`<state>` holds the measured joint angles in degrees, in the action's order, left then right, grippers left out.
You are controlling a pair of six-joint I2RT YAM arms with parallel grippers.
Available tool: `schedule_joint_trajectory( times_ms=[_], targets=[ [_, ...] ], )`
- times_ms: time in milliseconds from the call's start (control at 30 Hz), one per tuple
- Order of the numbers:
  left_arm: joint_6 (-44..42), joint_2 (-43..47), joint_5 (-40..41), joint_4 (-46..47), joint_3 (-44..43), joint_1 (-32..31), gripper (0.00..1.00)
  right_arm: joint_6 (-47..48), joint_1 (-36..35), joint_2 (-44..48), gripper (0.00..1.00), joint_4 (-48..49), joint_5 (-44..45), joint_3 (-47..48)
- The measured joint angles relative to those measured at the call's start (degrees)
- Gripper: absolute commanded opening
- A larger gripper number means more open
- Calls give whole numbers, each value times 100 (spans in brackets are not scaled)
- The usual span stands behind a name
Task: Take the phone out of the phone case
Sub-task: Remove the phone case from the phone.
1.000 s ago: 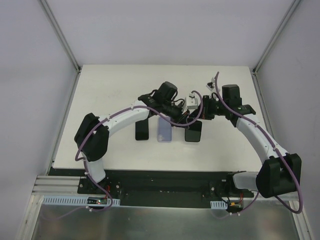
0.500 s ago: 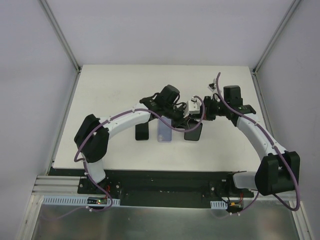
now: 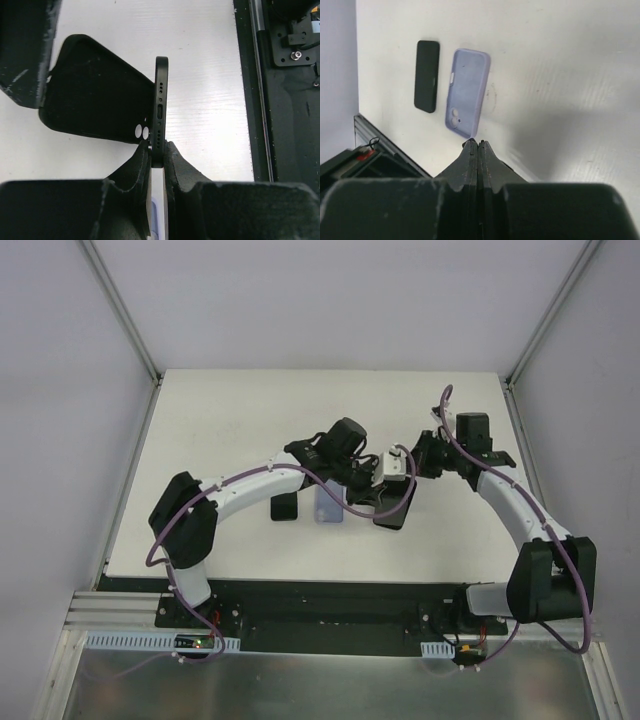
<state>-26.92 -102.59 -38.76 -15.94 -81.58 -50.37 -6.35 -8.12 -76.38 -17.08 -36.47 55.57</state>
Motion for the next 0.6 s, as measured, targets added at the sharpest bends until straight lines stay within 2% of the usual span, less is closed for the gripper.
schedule_joint_trajectory(
  times_ms=[367, 600],
  targets=[
    [-114, 22, 28, -72, -2, -94, 0, 109, 118, -68, 0, 61, 286, -33],
    [199, 22, -184, -413, -256, 109, 0, 396, 120, -17, 0, 116, 442, -138]
  ],
)
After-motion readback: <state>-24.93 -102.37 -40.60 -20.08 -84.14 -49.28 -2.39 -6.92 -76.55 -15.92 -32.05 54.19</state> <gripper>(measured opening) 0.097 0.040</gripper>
